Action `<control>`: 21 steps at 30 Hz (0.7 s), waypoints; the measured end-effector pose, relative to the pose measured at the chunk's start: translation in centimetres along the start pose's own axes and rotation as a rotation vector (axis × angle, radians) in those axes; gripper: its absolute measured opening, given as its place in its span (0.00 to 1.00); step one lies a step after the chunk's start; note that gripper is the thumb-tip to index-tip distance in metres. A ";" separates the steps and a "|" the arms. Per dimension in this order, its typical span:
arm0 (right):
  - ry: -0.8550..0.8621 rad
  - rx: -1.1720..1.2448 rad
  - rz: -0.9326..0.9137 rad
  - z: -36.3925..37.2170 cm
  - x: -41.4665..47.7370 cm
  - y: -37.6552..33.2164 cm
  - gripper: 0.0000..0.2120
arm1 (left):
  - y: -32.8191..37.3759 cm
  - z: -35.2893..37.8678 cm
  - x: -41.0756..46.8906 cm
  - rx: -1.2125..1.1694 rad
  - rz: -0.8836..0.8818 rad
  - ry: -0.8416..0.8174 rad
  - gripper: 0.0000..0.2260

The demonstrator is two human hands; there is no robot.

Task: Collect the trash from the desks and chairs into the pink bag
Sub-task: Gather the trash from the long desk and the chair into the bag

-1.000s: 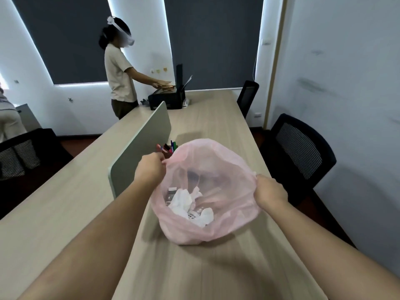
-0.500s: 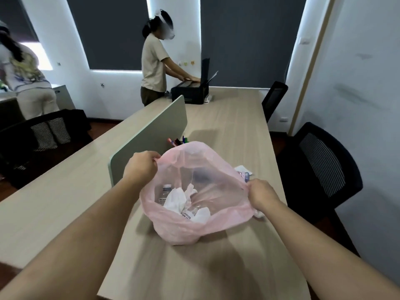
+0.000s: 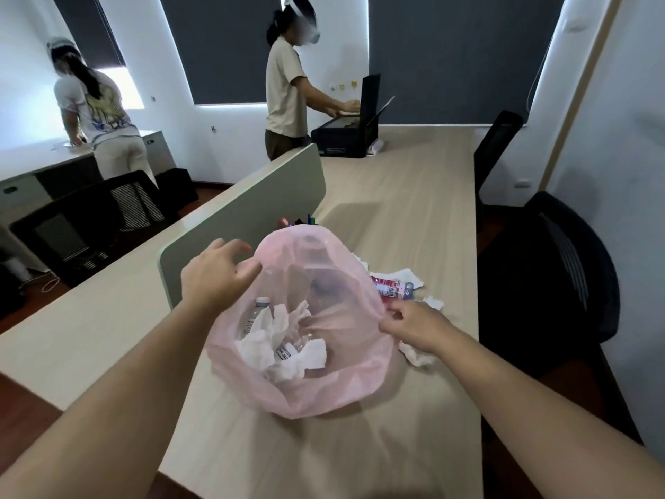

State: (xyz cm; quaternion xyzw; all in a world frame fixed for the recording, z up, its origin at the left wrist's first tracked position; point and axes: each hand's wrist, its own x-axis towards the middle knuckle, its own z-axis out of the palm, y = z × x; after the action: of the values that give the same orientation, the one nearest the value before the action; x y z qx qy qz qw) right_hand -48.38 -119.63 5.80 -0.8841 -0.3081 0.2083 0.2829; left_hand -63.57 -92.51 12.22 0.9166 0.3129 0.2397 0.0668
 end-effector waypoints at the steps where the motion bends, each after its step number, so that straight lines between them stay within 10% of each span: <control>1: -0.013 0.079 -0.008 -0.6 0.4 0.3 0.09 | 0.4 -0.2 0.7 -0.043 0.021 0.029 0.25; 5: 0.007 0.537 -0.018 -2.9 2.7 0.3 0.19 | 3.0 0.0 5.5 -0.329 0.051 0.035 0.28; 11: -0.015 0.548 0.012 -2.7 6.7 -1.6 0.39 | 4.6 2.5 11.8 -0.099 0.197 -0.729 0.38; 16: -0.190 0.159 -0.003 -1.2 7.2 -4.3 0.51 | 3.2 5.9 12.3 0.111 0.311 -0.572 0.28; 21: -0.089 -0.164 0.072 -0.2 8.4 -2.5 0.33 | 2.3 6.3 11.0 0.241 0.294 -0.579 0.42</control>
State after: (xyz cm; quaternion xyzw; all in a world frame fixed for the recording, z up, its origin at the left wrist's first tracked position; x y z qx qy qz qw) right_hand -43.30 -112.54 5.85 -0.9047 -0.3043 0.2315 0.1879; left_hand -51.76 -87.51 11.68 0.9832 0.1717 -0.0621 0.0087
